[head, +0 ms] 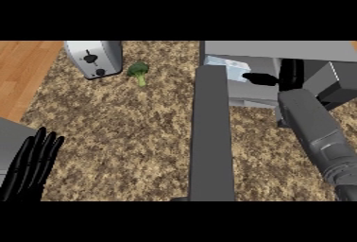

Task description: Pick up the milk, place it into the microwave and close the microwave

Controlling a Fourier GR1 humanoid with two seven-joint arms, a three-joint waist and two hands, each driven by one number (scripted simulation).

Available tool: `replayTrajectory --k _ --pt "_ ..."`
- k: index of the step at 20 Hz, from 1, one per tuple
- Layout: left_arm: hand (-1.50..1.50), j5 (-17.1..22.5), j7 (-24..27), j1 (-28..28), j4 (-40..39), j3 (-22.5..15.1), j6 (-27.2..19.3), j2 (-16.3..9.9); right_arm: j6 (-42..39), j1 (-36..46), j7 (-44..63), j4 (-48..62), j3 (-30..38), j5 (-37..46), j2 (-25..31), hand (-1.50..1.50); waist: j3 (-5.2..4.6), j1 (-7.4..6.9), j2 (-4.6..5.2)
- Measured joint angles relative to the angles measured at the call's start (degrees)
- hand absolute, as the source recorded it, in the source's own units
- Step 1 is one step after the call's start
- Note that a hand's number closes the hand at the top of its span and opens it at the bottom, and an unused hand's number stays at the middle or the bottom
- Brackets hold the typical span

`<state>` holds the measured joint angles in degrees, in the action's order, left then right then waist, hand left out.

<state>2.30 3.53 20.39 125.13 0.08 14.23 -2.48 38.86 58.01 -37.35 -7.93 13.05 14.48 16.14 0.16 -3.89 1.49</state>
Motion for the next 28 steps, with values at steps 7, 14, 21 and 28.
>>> replayTrajectory --k 7,14,21,28 --pt "-1.5 0.07 -0.75 1.14 1.22 0.04 0.11 0.07 -7.04 -1.88 -3.71 -0.8 2.63 -2.79 0.48 -1.5 0.0 0.57 -0.29" --pt "-1.5 -0.15 -0.52 2.5 1.51 -0.51 0.1 0.89 -15.86 -3.51 -6.36 -2.52 4.7 -5.69 -0.11 -1.5 -0.48 0.92 -0.98" --pt "-1.5 -1.45 0.5 3.96 1.81 -3.09 -0.53 1.71 -23.31 -7.62 -9.44 -4.16 4.95 -7.2 -2.26 -1.5 -0.75 1.84 -1.63" --pt "-1.5 -0.24 -0.96 4.61 3.37 -2.78 -0.45 1.71 -26.05 -14.07 -9.66 -6.15 4.1 -7.9 -5.39 -1.5 -0.75 2.89 -2.16"
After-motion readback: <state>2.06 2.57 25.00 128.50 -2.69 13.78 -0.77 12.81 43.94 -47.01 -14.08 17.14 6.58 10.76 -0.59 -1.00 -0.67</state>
